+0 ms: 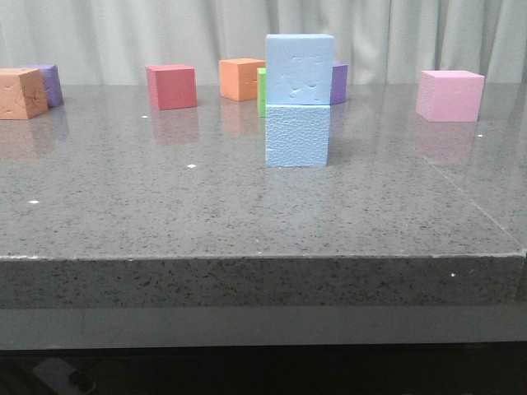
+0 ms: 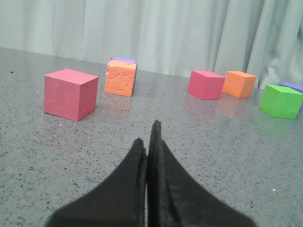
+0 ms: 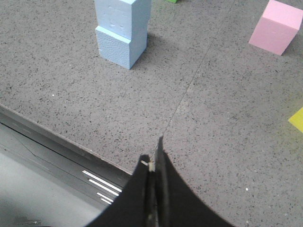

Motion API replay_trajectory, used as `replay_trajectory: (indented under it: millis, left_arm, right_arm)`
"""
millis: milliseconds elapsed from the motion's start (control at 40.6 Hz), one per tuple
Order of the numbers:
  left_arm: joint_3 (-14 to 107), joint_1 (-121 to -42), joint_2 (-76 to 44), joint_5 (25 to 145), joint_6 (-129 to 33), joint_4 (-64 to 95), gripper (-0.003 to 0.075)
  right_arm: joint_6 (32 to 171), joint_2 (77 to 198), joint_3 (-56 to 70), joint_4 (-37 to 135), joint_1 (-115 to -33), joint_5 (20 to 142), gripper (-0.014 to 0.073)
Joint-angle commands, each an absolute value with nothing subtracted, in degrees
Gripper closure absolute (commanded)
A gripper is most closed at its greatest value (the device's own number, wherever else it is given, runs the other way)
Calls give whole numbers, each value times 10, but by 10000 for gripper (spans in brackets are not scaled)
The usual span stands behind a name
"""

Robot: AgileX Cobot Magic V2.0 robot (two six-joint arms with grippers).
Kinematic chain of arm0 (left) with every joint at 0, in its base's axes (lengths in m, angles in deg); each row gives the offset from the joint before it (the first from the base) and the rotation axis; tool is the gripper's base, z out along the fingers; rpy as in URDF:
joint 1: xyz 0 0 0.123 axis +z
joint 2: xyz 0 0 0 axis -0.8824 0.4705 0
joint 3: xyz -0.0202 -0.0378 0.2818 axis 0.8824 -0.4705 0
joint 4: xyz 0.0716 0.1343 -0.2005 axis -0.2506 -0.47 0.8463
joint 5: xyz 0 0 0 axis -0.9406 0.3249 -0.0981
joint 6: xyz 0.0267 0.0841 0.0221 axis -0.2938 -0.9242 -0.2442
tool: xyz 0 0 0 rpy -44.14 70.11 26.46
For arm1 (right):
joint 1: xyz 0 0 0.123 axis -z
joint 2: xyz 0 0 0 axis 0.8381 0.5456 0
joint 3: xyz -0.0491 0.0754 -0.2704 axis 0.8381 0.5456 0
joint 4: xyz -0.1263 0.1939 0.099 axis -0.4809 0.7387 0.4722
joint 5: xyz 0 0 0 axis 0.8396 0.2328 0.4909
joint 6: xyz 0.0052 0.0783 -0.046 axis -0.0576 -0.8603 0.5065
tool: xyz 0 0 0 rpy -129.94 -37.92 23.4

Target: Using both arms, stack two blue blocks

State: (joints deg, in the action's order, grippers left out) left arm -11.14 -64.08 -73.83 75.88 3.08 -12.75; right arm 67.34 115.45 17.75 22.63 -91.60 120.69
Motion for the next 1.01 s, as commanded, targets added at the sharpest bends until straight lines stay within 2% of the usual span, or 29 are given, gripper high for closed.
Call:
replay_trajectory:
  millis: [0,271,985]
  left_arm:
    - [-113,-640,-749,716,33,-134,741]
    - [-113,-640,-750,706,-54,-96,741]
    - [-113,-640,-750,701,-54,-94,741]
  right_arm:
    - [674,1154,165,219,-912,1173,662]
    - [674,1154,165,219,-912,1173,662]
    - [674,1154,165,219,-912,1173,662]
